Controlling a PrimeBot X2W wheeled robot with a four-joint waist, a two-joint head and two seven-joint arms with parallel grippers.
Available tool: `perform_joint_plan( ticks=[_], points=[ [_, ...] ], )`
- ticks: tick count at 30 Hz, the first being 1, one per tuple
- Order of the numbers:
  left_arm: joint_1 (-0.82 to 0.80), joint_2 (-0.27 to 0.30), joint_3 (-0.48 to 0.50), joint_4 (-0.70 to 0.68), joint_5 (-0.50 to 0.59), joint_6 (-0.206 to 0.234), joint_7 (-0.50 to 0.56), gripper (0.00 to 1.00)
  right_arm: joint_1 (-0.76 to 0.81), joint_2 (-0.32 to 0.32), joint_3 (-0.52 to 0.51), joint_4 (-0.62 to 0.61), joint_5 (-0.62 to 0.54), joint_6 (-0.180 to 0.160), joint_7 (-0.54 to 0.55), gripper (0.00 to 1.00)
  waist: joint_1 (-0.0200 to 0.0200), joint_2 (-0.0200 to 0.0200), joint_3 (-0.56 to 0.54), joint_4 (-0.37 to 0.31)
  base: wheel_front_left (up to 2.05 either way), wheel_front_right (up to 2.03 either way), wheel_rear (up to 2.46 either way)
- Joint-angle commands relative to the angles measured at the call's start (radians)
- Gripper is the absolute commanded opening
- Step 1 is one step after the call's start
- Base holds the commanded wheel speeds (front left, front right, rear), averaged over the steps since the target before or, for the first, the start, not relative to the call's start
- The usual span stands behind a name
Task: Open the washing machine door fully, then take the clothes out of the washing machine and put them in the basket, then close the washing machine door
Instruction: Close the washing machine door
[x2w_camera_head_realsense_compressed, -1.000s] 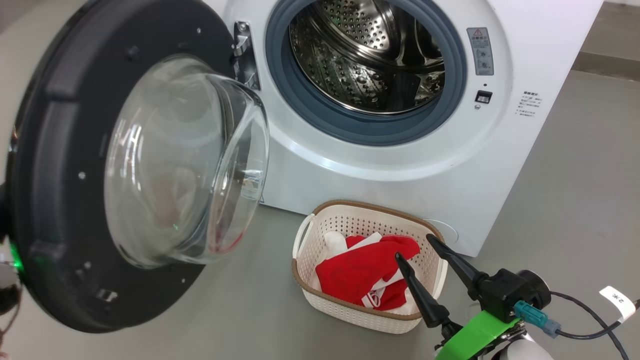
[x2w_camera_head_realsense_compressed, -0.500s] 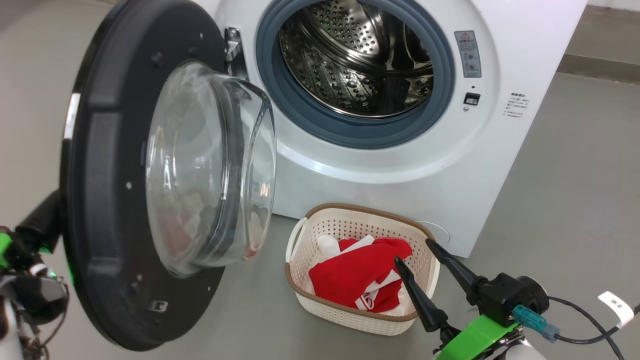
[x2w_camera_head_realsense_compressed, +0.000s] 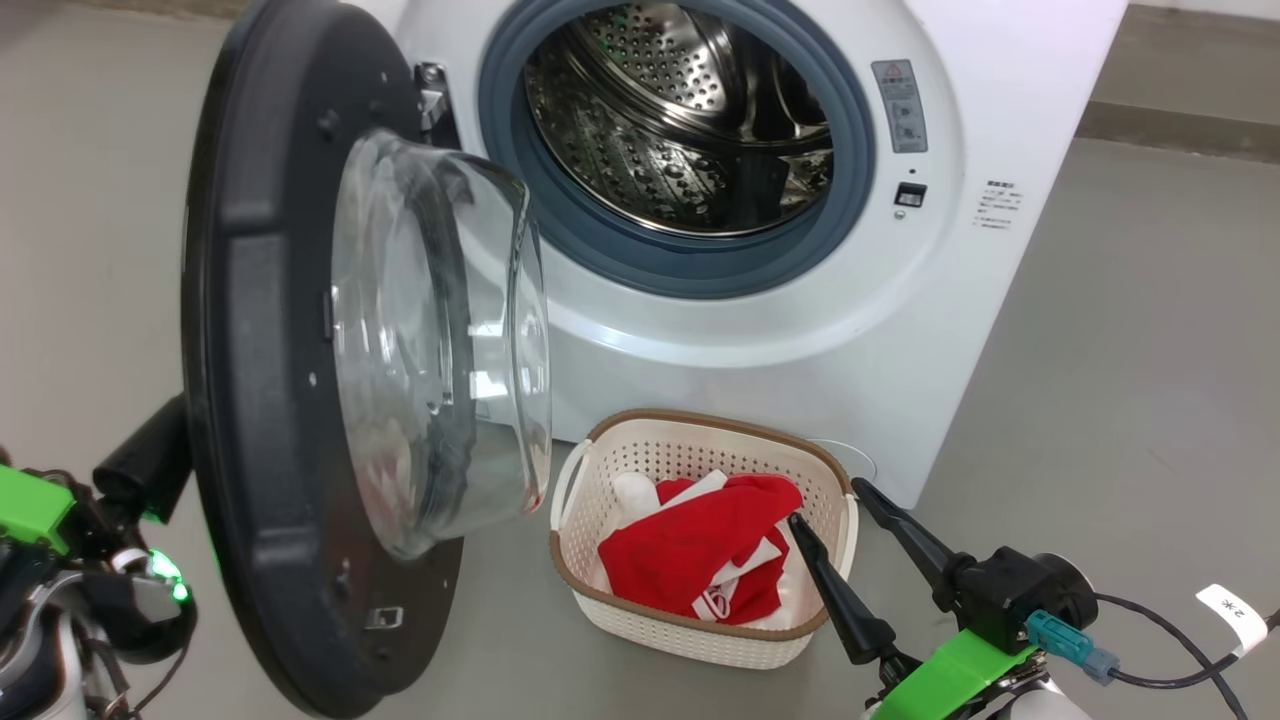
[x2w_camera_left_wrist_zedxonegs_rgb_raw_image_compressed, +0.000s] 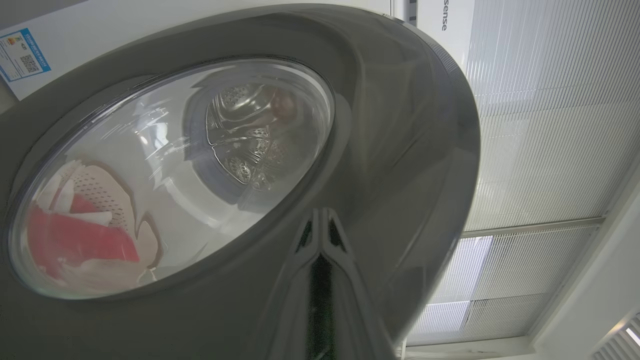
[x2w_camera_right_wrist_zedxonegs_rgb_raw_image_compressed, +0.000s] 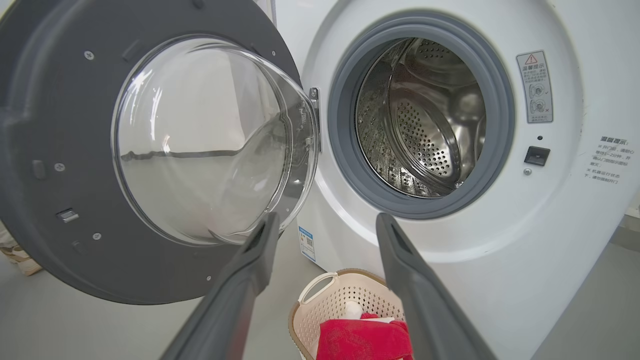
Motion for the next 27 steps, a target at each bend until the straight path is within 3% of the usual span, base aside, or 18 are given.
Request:
perform_joint_plan(
  ticks=[1,18,26,27],
  points=[
    [-0.004,0.012,-0.005,-0.038,-0.026,0.006,0.005,0.00,-0.015,0.003,0.015,-0.021,0.006,0.006,-0.006,1.00,0.0000,-0.0001,0.005,-0.009,0.00,0.00,0.00],
    [0.043,0.008,-0.118,-0.069,-0.158,0.001,-0.084,0.00,-0.022,0.001,0.009,-0.020,0.006,0.006,-0.006,1.00,0.0000,-0.0001,0.017,-0.072,0.00,0.00,0.00],
    [0.064,0.008,-0.112,-0.091,-0.184,-0.004,-0.117,0.00,-0.022,-0.001,0.007,-0.017,0.008,0.006,-0.006,1.00,0.0000,-0.0001,0.015,-0.079,0.00,0.00,0.00],
    [0.068,0.010,-0.108,-0.094,-0.180,-0.006,-0.124,0.15,-0.022,-0.001,0.006,-0.017,0.008,0.006,-0.006,1.00,0.0000,-0.0001,0.015,-0.079,0.00,0.00,0.00]
  ],
)
